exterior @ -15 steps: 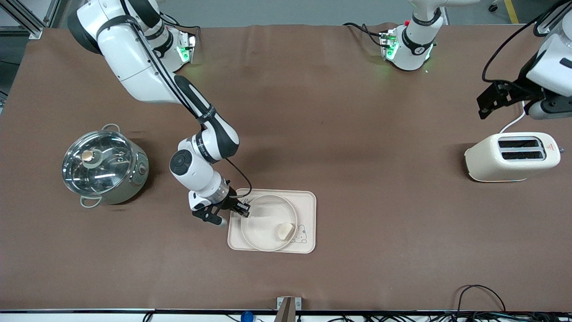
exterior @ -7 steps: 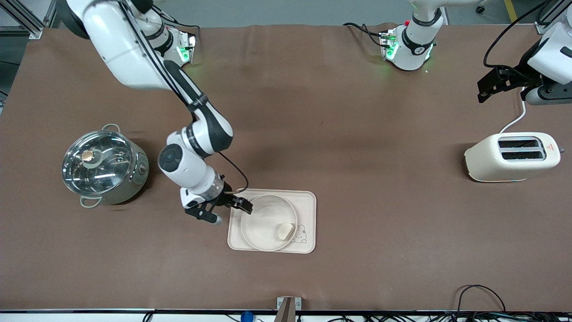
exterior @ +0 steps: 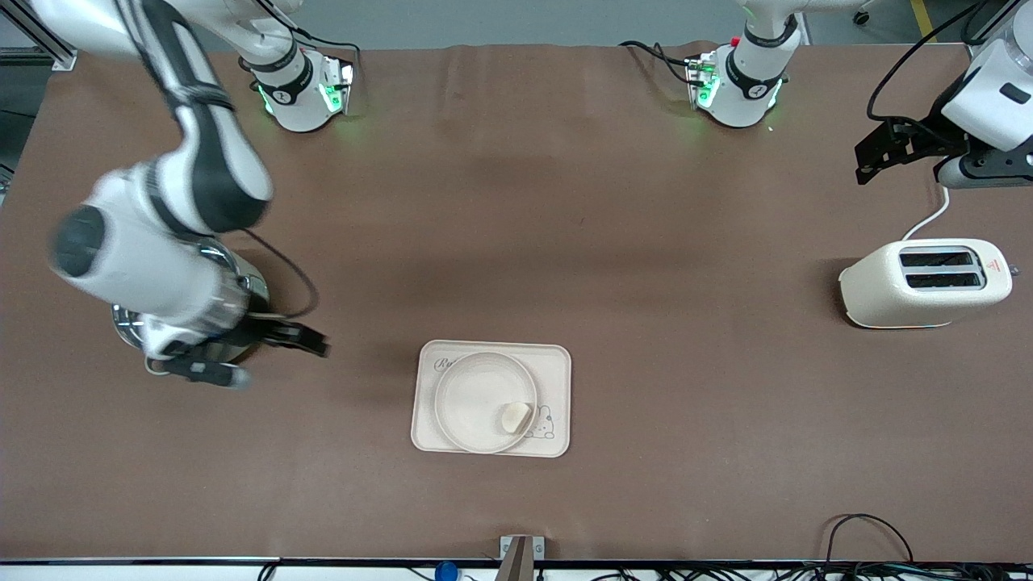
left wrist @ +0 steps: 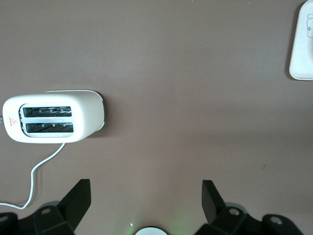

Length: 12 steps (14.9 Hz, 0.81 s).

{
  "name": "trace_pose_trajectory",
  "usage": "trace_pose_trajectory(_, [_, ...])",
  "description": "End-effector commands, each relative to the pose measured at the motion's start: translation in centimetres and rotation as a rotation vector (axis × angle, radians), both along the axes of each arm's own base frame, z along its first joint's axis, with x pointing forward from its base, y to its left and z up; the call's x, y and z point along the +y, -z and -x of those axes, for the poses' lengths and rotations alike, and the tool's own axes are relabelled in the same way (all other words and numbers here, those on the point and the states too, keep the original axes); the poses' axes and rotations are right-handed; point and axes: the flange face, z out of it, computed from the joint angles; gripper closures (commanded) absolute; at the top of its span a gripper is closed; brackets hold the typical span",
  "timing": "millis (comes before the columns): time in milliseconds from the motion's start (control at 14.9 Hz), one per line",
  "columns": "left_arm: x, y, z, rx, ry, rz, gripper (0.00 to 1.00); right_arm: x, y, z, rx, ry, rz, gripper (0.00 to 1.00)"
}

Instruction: Place bun in plate and plate on tray

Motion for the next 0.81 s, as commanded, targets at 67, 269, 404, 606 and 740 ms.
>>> trace_pose_trajectory(67, [0.0, -0.6, 0.3, -0.003, 0.018, 0.018, 0.0, -8.4, -5.7, 1.8, 0.02, -0.128, 0.079, 0.0])
trace_pose_trajectory(269, [0.1, -0.7, 0.1, -0.007, 0.017, 0.019, 0.0, -12.4, -11.2, 4.6, -0.014, -0.143, 0.135, 0.0])
trace_pose_trajectory(404, [0.1, -0.9, 0.2, -0.009, 0.018, 0.018, 0.0, -15.4, -13.8, 6.3, -0.024, -0.106, 0.164, 0.0])
trace_pose_trajectory(606, [0.3, -1.0, 0.2, -0.012, 0.018, 0.017, 0.0, -19.6, -16.5, 8.2, -0.047, -0.142, 0.194, 0.0])
trace_pose_trajectory(740, [0.3, -1.0, 0.2, -0.012, 0.018, 0.017, 0.0, -20.1, -17.7, 9.5, 0.008, -0.125, 0.179, 0.0])
